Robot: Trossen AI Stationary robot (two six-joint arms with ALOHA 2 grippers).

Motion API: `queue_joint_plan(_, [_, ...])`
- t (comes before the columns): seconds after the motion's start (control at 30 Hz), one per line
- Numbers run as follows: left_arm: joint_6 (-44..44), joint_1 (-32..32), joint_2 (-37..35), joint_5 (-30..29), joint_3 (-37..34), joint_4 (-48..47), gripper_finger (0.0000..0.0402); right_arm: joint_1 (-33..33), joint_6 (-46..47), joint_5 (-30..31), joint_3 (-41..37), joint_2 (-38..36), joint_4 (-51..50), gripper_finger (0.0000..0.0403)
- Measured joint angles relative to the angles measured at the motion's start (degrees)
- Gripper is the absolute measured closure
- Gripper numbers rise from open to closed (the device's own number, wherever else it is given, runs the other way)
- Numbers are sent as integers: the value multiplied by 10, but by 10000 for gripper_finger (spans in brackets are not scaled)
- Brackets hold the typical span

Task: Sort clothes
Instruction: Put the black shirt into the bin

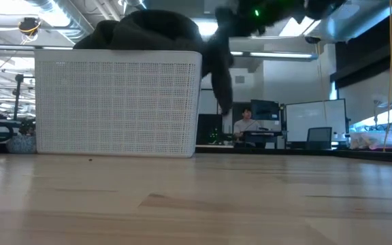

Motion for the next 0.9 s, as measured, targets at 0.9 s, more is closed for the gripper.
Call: queue_joint_plan(0.9, [4,0,0,0,0,-9,190,0,2,-207,367,167,-119,394])
